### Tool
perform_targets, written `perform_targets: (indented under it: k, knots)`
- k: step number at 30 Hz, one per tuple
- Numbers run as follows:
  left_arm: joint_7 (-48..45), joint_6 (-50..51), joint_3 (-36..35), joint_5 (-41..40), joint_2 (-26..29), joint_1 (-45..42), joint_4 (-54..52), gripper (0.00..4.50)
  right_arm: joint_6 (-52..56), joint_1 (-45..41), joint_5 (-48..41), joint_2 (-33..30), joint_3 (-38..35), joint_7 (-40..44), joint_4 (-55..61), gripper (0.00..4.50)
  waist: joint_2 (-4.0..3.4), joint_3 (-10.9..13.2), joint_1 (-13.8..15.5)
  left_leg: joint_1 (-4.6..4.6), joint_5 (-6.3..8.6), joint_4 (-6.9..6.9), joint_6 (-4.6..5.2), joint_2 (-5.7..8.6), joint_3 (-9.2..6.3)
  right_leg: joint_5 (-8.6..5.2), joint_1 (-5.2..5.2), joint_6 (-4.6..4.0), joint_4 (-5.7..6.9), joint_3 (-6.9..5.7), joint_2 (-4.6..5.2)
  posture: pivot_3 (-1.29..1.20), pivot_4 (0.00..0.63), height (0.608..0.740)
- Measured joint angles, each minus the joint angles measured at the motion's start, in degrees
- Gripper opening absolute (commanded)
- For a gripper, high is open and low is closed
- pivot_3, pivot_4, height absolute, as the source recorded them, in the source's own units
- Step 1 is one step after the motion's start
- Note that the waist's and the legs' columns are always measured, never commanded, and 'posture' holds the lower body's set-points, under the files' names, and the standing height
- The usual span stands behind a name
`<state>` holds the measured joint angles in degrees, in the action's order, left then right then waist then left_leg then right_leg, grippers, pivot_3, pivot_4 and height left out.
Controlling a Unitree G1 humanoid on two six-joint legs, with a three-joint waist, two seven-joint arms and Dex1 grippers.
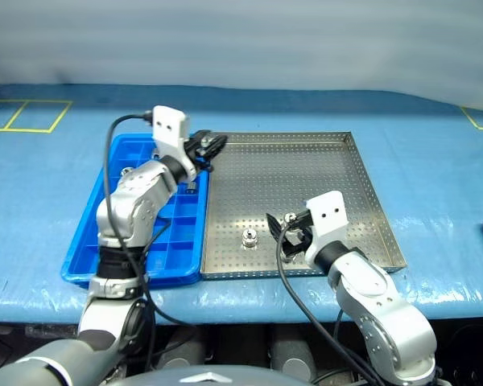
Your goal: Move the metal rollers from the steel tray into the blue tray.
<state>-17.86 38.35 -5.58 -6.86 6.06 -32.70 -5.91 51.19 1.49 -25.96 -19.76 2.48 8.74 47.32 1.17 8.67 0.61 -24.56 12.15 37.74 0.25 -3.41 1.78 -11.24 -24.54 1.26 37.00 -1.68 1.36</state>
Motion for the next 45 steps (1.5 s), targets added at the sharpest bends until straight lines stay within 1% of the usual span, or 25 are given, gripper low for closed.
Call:
perform_targets:
  k: [3,6,12,19,25,30,32,34,37,38,41,44,45]
  knots:
    - [4.3,-2.5,0.7,4.4,3.4,3.8,-2.8,1.84,-0.7,-1.2,0.2,-0.3,1.6,1.4,-0.7,4.5,0.0,0.0,1.2,-0.01,0.0,0.0,0.0,0.02,0.01,-0.02,0.01,-0.04,-0.04,-0.01,0.02,0.15,0.15,0.74]
    - [9.3,-3.5,0.6,8.0,3.6,7.1,-4.7,1.84,-0.7,-1.8,0.4,-0.9,2.0,2.3,-1.8,4.5,0.01,0.0,2.4,-0.09,0.0,0.05,0.01,0.07,0.01,-0.08,0.01,-0.14,-0.08,-0.03,0.1,0.16,0.15,0.74]
    - [17.6,-2.4,-1.2,11.2,2.5,12.0,-6.6,1.84,-0.7,-1.3,0.7,-2.1,2.4,3.9,-1.7,4.5,0.03,0.0,3.3,-0.07,0.01,0.1,0.02,0.06,0.01,-0.07,0.03,-0.14,-0.06,-0.04,0.1,0.16,0.15,0.74]
    - [21.7,0.6,-3.5,11.3,1.8,14.2,-7.0,1.84,-1.0,-1.0,1.1,-2.3,2.7,4.3,-1.7,4.5,0.03,0.0,3.5,-0.09,0.0,0.11,0.01,0.04,0.0,-0.08,0.03,-0.16,-0.06,-0.08,0.1,0.16,0.15,0.74]
    - [25.0,5.0,-2.6,13.5,-0.2,16.8,-8.6,1.84,-1.0,-0.4,1.3,-2.3,3.1,4.6,-1.7,4.5,0.03,0.0,3.5,-0.1,0.01,0.1,0.02,0.04,-0.01,-0.08,0.02,-0.16,-0.07,-0.09,0.1,0.16,0.15,0.74]
    - [28.2,8.1,-2.2,15.4,-2.6,18.8,-12.5,1.84,-1.0,0.7,1.3,-2.2,2.8,4.5,-1.6,4.5,0.03,0.0,3.5,-0.09,0.0,0.11,0.01,0.03,-0.02,-0.09,0.02,-0.17,-0.06,-0.11,0.1,0.16,0.15,0.74]
    - [29.0,9.1,-2.3,15.8,-3.3,18.9,-13.4,2.57,-1.0,1.4,1.3,-2.2,2.5,4.5,-1.6,4.5,0.03,0.0,3.5,-0.08,0.01,0.11,0.01,0.03,-0.02,-0.1,0.03,-0.18,-0.07,-0.11,0.1,0.17,0.15,0.74]
    - [29.0,9.7,-2.3,15.8,-3.6,19.0,-13.4,3.12,-1.0,1.6,1.3,-2.0,2.2,4.2,-1.6,4.5,0.03,0.0,3.5,-0.09,0.01,0.11,0.01,0.04,-0.02,-0.1,0.02,-0.18,-0.07,-0.11,0.11,0.17,0.15,0.74]
    - [29.0,9.6,-2.1,15.7,-3.7,19.0,-13.4,4.17,-1.1,1.6,1.3,-1.5,1.7,3.8,-1.6,4.5,0.03,0.0,3.5,-0.09,0.01,0.11,0.01,0.04,-0.02,-0.1,0.02,-0.18,-0.07,-0.11,0.1,0.16,0.15,0.74]
    - [29.0,9.1,-2.1,15.7,-3.7,18.8,-13.4,4.44,-1.1,1.6,1.3,-1.5,1.6,3.7,-1.6,4.5,0.03,0.0,3.5,-0.1,0.01,0.11,0.01,0.03,-0.03,-0.1,0.02,-0.19,-0.07,-0.11,0.1,0.16,0.15,0.74]
    - [28.0,6.1,-1.4,15.1,-3.7,17.5,-13.4,4.44,-1.1,1.6,1.4,-1.3,1.6,3.5,-1.6,4.5,0.03,0.0,3.5,-0.1,0.01,0.11,0.01,0.04,-0.03,-0.11,0.02,-0.2,-0.07,-0.12,0.11,0.14,0.15,0.74]
    - [21.7,3.0,0.8,11.1,-3.2,15.5,-13.4,4.44,-1.1,2.0,1.4,-1.2,1.5,3.4,-1.3,4.5,0.03,0.0,3.6,-0.14,0.01,0.12,0.02,0.06,-0.02,-0.11,0.02,-0.2,-0.1,-0.13,0.15,0.13,0.15,0.74]
    - [18.3,2.6,2.1,9.0,-3.0,14.8,-13.4,4.44,-1.1,2.3,1.3,-1.2,1.4,3.3,-0.9,4.5,0.03,0.0,3.6,-0.14,0.01,0.11,0.02,0.08,-0.01,-0.11,0.02,-0.2,-0.11,-0.12,0.16,0.13,0.15,0.74]
